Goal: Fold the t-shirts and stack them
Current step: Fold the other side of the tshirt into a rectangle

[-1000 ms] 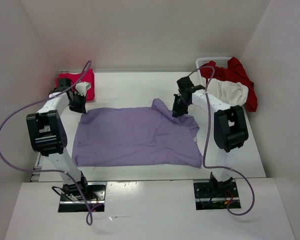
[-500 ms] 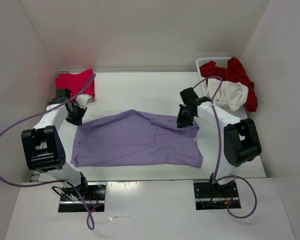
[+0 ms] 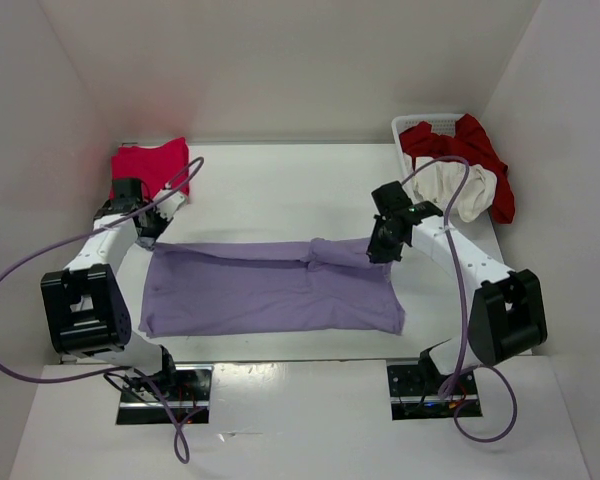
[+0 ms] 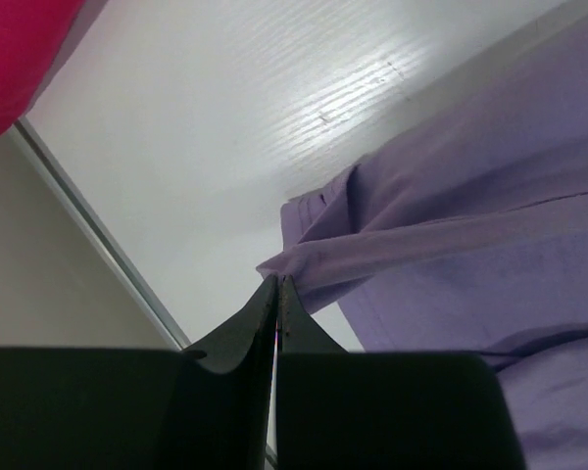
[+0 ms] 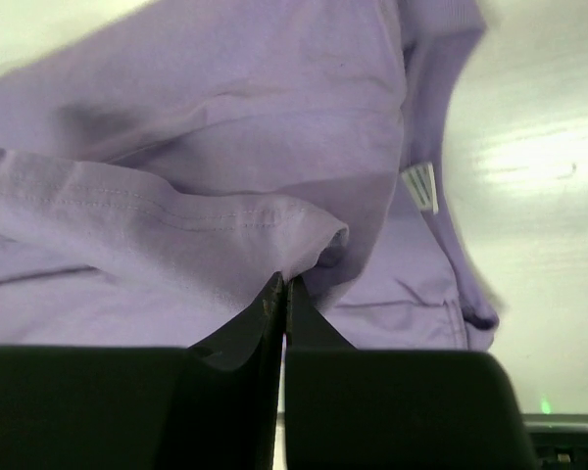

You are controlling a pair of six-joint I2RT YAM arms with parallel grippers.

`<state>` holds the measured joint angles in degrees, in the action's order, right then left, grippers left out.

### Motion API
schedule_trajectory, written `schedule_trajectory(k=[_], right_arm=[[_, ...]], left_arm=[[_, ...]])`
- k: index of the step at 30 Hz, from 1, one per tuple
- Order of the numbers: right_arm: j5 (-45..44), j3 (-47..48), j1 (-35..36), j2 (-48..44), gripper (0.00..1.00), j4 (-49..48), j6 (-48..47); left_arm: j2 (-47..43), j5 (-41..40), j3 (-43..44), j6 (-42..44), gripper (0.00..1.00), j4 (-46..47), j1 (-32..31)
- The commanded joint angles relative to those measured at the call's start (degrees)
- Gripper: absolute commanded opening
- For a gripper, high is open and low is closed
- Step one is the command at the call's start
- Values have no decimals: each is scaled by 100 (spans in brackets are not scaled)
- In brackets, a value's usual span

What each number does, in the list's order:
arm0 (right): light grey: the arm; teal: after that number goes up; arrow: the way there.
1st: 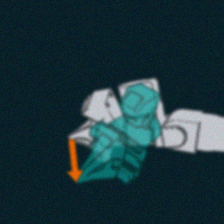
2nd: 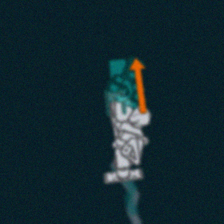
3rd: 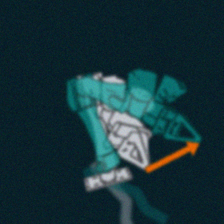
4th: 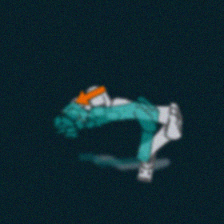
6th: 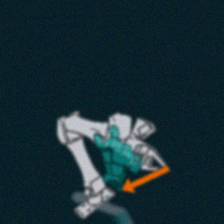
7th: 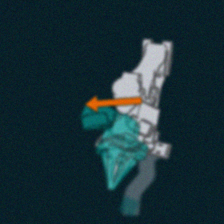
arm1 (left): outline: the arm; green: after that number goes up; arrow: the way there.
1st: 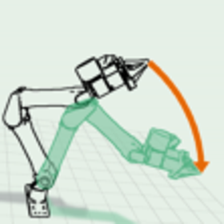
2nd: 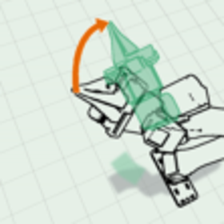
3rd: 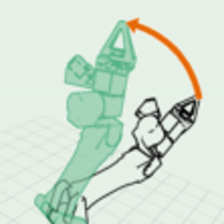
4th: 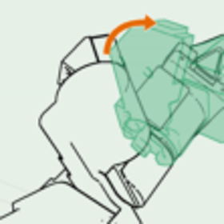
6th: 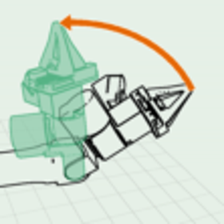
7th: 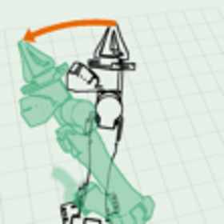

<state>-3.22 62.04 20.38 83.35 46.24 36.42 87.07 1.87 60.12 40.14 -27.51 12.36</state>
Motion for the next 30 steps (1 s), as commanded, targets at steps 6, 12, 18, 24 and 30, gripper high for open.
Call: schedule_trajectory(k=[6, 12, 18, 24, 30], right_arm=[[200, -474, 106, -276, 0, -18, 260], [-266, 158, 45, -259, 0, 245, 110], [-425, 660, 45, -117, 0, 421, -65], [-21, 2, 45, -460, 0, 360, -13], [287, -473, 45, -452, 0, 245, 102]], left_arm=[[-137, -229, -352, 276, 0, 280, -137], [231, -153, 368, 48, 0, 96, -137], [452, -152, 765, -68, 0, -18, -137], [180, -213, 335, 99, 0, 52, -137], [-6, -152, -386, 214, 0, 158, -137]])
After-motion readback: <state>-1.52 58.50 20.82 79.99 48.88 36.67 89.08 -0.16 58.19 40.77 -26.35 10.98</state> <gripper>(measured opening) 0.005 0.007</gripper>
